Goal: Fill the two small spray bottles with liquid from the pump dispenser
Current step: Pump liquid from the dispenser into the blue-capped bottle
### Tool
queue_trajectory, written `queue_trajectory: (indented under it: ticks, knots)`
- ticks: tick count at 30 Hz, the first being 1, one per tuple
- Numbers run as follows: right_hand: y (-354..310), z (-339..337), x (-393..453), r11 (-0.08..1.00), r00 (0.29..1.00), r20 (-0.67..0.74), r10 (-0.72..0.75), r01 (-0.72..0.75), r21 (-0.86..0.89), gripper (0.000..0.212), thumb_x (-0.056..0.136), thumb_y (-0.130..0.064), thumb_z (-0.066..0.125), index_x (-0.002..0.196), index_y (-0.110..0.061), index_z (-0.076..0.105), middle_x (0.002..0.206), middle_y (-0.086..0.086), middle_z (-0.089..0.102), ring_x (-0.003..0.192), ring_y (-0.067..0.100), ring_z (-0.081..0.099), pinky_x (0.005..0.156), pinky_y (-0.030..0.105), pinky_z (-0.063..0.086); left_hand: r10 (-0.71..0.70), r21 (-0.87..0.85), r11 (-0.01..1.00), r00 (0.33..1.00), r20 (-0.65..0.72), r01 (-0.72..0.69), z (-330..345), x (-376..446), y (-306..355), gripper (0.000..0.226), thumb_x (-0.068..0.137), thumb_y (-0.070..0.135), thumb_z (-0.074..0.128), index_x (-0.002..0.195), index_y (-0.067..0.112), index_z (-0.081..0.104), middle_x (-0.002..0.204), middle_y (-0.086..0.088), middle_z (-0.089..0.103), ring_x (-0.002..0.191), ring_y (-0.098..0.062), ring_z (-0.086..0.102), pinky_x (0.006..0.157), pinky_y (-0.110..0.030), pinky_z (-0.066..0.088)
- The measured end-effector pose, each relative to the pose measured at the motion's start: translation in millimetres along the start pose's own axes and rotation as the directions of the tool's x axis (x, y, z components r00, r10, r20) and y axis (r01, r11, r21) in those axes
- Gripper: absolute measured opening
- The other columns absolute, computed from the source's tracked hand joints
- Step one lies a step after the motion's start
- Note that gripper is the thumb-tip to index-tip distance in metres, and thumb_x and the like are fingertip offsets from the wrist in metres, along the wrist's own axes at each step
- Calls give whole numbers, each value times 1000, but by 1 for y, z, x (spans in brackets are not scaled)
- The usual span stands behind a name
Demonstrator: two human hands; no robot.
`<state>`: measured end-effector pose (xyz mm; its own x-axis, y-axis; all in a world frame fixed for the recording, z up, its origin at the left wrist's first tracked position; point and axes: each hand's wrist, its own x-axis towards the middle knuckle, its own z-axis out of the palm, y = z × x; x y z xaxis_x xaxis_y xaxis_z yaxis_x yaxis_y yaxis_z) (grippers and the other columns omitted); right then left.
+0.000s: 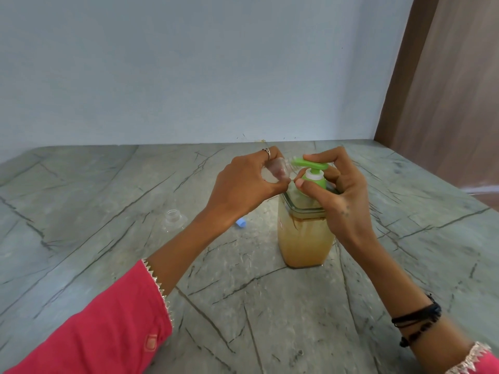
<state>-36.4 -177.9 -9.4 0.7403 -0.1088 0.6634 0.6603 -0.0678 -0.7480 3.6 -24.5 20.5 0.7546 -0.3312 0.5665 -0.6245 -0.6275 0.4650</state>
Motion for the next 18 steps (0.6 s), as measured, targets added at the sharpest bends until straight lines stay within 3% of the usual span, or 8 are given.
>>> queue_trajectory:
  ticks: [3,6,9,13,18]
  knots:
    - [0,0,0,1000,1000,7,-14,14,-10,29,79,-5,70,97,-24,59,93,2,74,84,20,72,70,37,60,26,-24,999,1000,-4,-26,-1,0,-2,24,74,46,71,72,39,48,56,25,55,53,5,48,52,-21,35]
    - [0,-1,0,998,999,27,-40,41,-46,36,80,-4,69,106,-25,57,94,1,73,85,19,72,70,33,59,31,-49,998,1000,5,-31,-2,3,-5,26,72,47,71,78,39,47,59,18,53,54,5,50,53,-24,43]
    - [0,-2,1,995,998,33,-47,50,-86,38,80,-9,69,109,-28,55,93,3,72,84,20,71,71,37,59,47,-73,996,999,23,-45,-3,3,-5,37,71,48,72,93,34,46,67,15,54,56,-2,51,59,-31,50]
    - [1,-2,1,995,999,32,-43,46,-84,39,78,-10,69,110,-28,55,92,5,72,84,23,71,74,45,58,71,-194,979,995,66,-57,-3,-1,-3,34,71,49,53,97,29,44,73,12,53,62,-10,51,61,-31,46]
    - [2,-2,1,998,999,36,-41,43,-52,38,78,-8,70,108,-27,57,88,14,71,79,37,68,69,55,54,64,-294,955,994,86,-37,-3,-3,-5,36,72,45,45,102,24,47,67,27,51,58,-4,44,59,-33,42]
